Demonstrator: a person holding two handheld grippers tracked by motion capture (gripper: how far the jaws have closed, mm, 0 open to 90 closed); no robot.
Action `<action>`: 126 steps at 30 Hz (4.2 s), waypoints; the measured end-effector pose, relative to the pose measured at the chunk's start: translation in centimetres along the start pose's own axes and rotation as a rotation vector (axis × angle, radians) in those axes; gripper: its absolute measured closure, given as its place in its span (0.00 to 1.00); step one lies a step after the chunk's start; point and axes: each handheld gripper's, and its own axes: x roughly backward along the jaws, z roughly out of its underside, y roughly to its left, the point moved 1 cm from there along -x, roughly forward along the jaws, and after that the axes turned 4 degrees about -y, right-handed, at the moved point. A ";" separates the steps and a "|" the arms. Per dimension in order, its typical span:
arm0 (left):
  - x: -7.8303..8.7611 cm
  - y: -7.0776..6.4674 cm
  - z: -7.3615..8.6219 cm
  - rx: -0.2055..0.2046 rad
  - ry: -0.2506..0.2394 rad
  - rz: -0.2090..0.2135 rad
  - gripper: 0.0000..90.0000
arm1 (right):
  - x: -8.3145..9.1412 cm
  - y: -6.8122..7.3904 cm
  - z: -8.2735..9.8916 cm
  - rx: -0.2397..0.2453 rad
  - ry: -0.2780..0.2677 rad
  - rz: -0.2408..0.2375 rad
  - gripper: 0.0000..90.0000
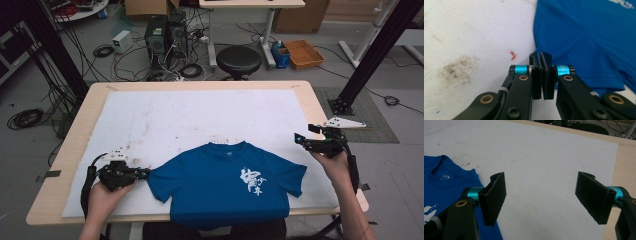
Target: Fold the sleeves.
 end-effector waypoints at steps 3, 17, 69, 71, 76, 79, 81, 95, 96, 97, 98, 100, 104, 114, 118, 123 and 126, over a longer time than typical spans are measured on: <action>0.1 -0.6 -0.8 0.034 -0.050 0.062 0.98 | 0.0 0.0 0.0 0.005 -0.004 0.001 0.28; -7.0 -9.0 -7.6 0.089 -0.055 0.312 0.98 | 0.2 -0.2 -0.1 -0.004 -0.010 0.004 0.28; -3.3 -2.2 -4.2 0.068 -0.204 -0.276 0.58 | 3.9 0.8 4.8 -0.104 0.153 -0.033 0.60; -3.2 -2.0 -3.9 0.082 -0.203 -0.271 0.58 | 4.2 0.7 5.9 -0.145 0.183 -0.038 0.62; -3.1 -1.8 -3.3 0.089 -0.190 -0.257 0.58 | 4.0 0.8 7.2 -0.196 0.238 -0.058 0.65; -3.5 -2.0 -3.5 0.072 -0.178 -0.246 0.58 | 3.4 1.1 7.6 -0.192 0.252 -0.098 0.87; -3.5 -2.0 -3.5 0.066 -0.170 -0.247 0.57 | 3.4 1.2 7.5 -0.180 0.249 -0.102 0.92; -4.0 -2.0 -3.6 0.068 -0.165 -0.213 0.57 | 2.3 11.9 0.7 0.043 0.186 -0.159 0.99; -4.0 -2.0 -3.6 0.065 -0.161 -0.209 0.57 | 1.7 13.0 0.4 0.066 0.196 -0.161 0.99; -4.0 -2.0 -3.6 0.065 -0.161 -0.209 0.57 | 1.1 14.0 0.2 0.094 0.204 -0.165 0.99; -4.1 -2.1 -3.6 0.063 -0.159 -0.206 0.57 | 1.1 14.0 0.2 0.094 0.204 -0.165 0.99; -4.3 -2.1 -3.6 0.058 -0.153 -0.201 0.57 | -1.0 16.8 -0.2 0.153 0.234 -0.193 0.93; -4.3 -2.1 -3.6 0.061 -0.149 -0.200 0.57 | -1.9 18.0 -0.4 0.186 0.210 -0.202 0.84; -4.9 -2.0 -3.5 0.060 -0.124 -0.199 0.56 | 4.1 13.3 3.3 0.065 0.181 -0.097 0.67; -5.0 -2.3 -3.6 0.059 -0.122 -0.197 0.55 | 4.6 12.9 5.0 0.028 0.211 -0.121 0.66; -5.2 -2.5 -3.5 0.052 -0.112 -0.197 0.55 | 3.6 13.8 5.6 0.109 0.253 -0.182 0.88; -5.3 -2.5 -3.5 0.052 -0.104 -0.198 0.55 | 3.2 15.7 5.7 0.230 0.279 -0.308 0.93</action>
